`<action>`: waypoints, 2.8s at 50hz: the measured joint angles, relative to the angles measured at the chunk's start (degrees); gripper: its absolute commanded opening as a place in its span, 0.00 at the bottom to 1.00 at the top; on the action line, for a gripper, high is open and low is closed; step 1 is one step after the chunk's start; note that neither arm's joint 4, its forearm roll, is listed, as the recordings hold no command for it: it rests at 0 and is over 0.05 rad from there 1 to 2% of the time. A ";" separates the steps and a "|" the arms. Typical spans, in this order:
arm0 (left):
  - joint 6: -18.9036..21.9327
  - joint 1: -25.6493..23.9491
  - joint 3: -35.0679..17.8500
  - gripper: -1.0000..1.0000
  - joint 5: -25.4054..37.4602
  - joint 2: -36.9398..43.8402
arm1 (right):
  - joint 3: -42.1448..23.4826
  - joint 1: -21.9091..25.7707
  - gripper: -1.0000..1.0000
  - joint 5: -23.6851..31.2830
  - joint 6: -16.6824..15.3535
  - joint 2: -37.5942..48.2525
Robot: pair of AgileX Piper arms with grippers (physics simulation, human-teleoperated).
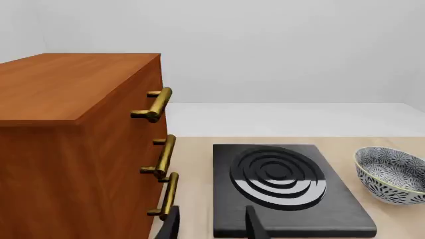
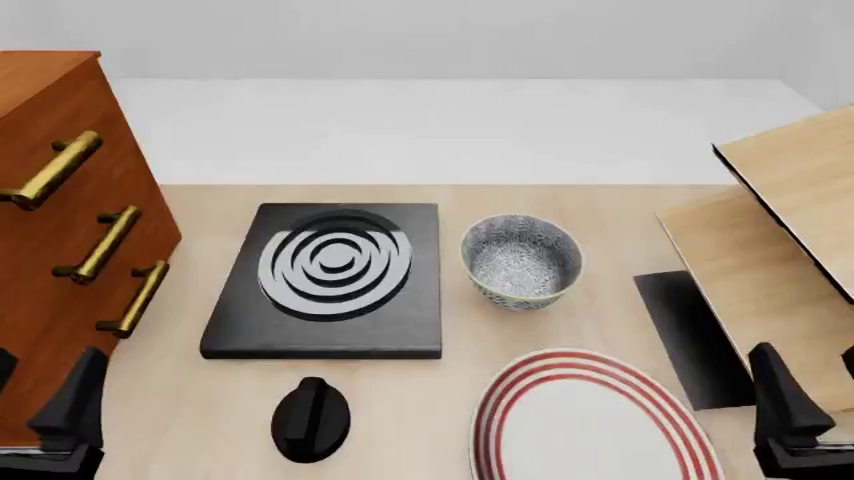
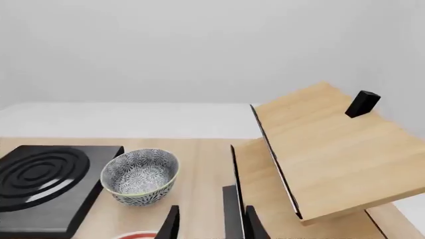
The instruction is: Pick up the cream cheese and put it in the bowl.
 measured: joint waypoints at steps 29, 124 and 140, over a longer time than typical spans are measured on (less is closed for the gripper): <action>0.00 0.00 -0.14 1.00 -0.06 0.25 | -4.80 23.87 1.00 -5.61 -8.19 17.06; 0.00 0.00 -0.15 1.00 -0.07 0.26 | -52.95 76.58 1.00 -26.22 -8.07 111.67; 0.00 0.00 -0.15 1.00 -0.07 0.26 | -55.42 77.53 1.00 -26.68 -6.80 114.95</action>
